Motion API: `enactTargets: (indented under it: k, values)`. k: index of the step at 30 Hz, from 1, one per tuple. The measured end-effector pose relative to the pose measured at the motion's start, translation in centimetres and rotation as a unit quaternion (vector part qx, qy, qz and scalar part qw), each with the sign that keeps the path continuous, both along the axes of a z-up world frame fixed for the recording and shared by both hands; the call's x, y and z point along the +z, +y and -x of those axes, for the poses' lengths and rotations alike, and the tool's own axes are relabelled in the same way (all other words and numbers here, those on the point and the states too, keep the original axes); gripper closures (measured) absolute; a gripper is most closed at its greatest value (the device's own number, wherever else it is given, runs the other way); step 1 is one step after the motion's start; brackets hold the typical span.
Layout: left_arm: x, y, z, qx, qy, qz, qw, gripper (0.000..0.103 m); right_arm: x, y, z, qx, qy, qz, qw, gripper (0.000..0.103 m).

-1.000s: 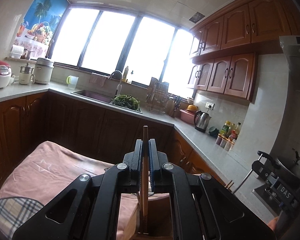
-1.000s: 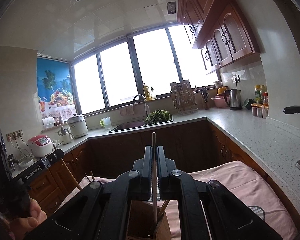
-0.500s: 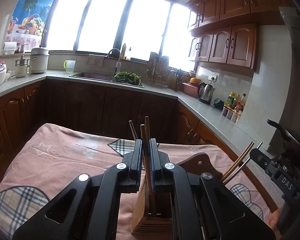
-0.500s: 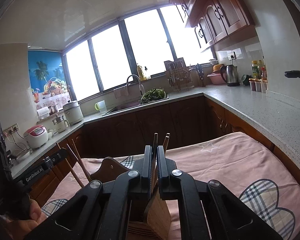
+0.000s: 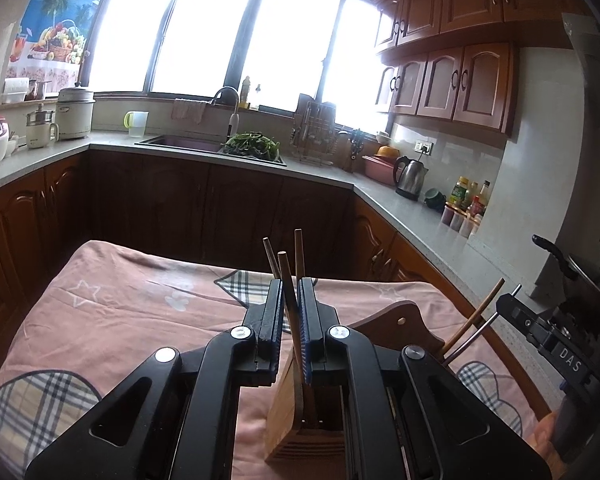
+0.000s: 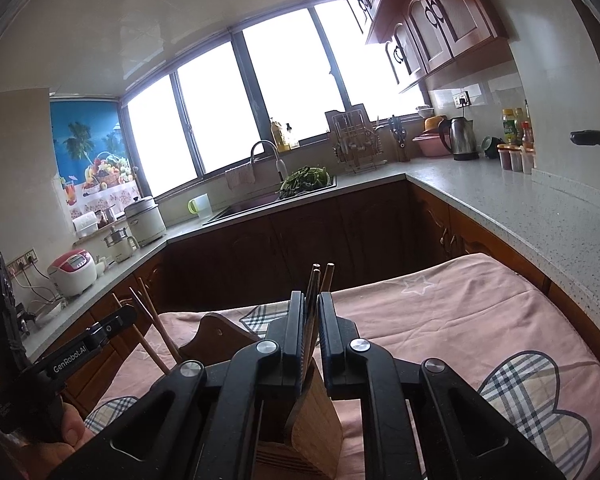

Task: Organize utensils
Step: 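Lower the chopsticks into the holder and open both grippers, then move both open grippers back over the spoon and forks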

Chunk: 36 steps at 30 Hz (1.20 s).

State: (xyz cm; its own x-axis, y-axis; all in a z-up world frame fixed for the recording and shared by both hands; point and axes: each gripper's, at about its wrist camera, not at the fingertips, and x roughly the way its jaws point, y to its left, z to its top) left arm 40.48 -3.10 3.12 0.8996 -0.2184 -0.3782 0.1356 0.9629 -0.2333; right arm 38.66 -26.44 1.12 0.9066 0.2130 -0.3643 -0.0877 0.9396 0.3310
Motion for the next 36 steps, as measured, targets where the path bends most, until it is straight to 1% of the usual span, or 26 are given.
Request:
enactTargets:
  k: [1, 3, 4, 5, 6, 7, 8, 9, 10, 11, 12, 14, 15, 16, 17, 19, 20, 26, 31, 36]
  values:
    - [0.0, 0.1, -0.1, 0.000, 0.002, 0.000, 1.0000, 0.094, 0.0, -0.1, 0.0, -0.001, 0.001, 0.000, 1.000, 0.093]
    - [0.0, 0.2, -0.1, 0.004, 0.005, 0.002, 1.0000, 0.085, 0.0, -0.2, 0.0, -0.004, 0.003, -0.004, 1.000, 0.091]
    - [0.0, 0.4, -0.1, 0.006, 0.005, 0.004, 1.0000, 0.073, 0.0, -0.3, 0.0, -0.005, 0.003, -0.006, 1.000, 0.085]
    - [0.0, 0.5, 0.0, 0.010, 0.004, 0.006, 0.9999, 0.061, 0.0, -0.5, 0.0, -0.007, 0.004, -0.010, 1.000, 0.075]
    - [0.1, 0.7, 0.1, 0.013, 0.003, 0.009, 0.9999, 0.056, 0.0, -0.6, 0.1, -0.007, 0.003, -0.015, 1.000, 0.068]
    - [0.2, 0.9, 0.3, 0.012, 0.001, 0.012, 0.9999, 0.055, 0.1, -0.8, 0.2, -0.008, 0.002, -0.020, 1.000, 0.055]
    - [0.2, 1.0, 0.4, 0.012, 0.000, 0.012, 0.9999, 0.054, 0.1, -1.0, 0.3, -0.010, 0.001, -0.023, 1.000, 0.051]
    - [0.3, 1.1, 0.5, 0.013, 0.001, 0.010, 0.9999, 0.053, 0.2, -1.1, 0.5, -0.012, 0.000, -0.027, 1.000, 0.051]
    - [0.4, 1.2, 0.7, 0.013, 0.002, 0.010, 0.9999, 0.048, 0.3, -1.3, 0.6, -0.012, 0.000, -0.031, 0.999, 0.051]
    - [0.5, 1.4, 0.9, 0.014, 0.003, 0.011, 0.9998, 0.043, 0.3, -1.6, 0.7, -0.014, 0.000, -0.037, 0.999, 0.048]
    - [0.5, 1.7, 1.3, 0.015, 0.004, 0.013, 0.9998, 0.039, 0.4, -1.8, 0.9, -0.015, 0.001, -0.044, 0.999, 0.045]
    - [0.6, 2.3, 2.2, 0.021, 0.007, 0.017, 0.9996, 0.025, 0.6, -2.3, 1.6, -0.015, 0.000, -0.058, 0.998, 0.033]
    - [0.6, 2.7, 2.7, 0.025, 0.009, 0.020, 0.9995, 0.021, 0.8, -2.6, 2.1, -0.015, -0.002, -0.062, 0.998, 0.030]
    - [0.5, 3.1, 3.3, 0.028, 0.012, 0.023, 0.9993, 0.016, 0.9, -2.7, 2.6, -0.016, -0.004, -0.065, 0.998, 0.022]
    - [0.5, 3.4, 3.9, 0.030, 0.015, 0.026, 0.9991, 0.014, 1.0, -2.8, 3.2, -0.017, -0.007, -0.067, 0.998, 0.013]
    - [0.1, 4.1, 5.1, 0.034, 0.027, 0.029, 0.9987, 0.013, 1.2, -3.1, 4.6, -0.017, -0.011, -0.072, 0.997, 0.005]
    - [-0.1, 4.4, 5.7, 0.034, 0.036, 0.029, 0.9984, 0.012, 1.2, -3.1, 5.2, -0.015, -0.010, -0.073, 0.997, 0.004]
    - [-2.1, 5.8, 9.9, 0.041, 0.083, 0.025, 0.9954, 0.012, 0.9, -3.0, 9.1, 0.002, 0.008, -0.070, 0.998, 0.003]
    - [-4.0, 6.7, 13.0, 0.041, 0.122, 0.032, 0.9912, 0.012, 0.1, -3.0, 12.2, 0.006, 0.029, -0.075, 0.997, 0.003]
    - [-5.3, 7.3, 16.2, 0.040, 0.140, 0.033, 0.9888, 0.012, -0.9, -3.2, 15.0, 0.003, 0.050, -0.076, 0.996, 0.003]
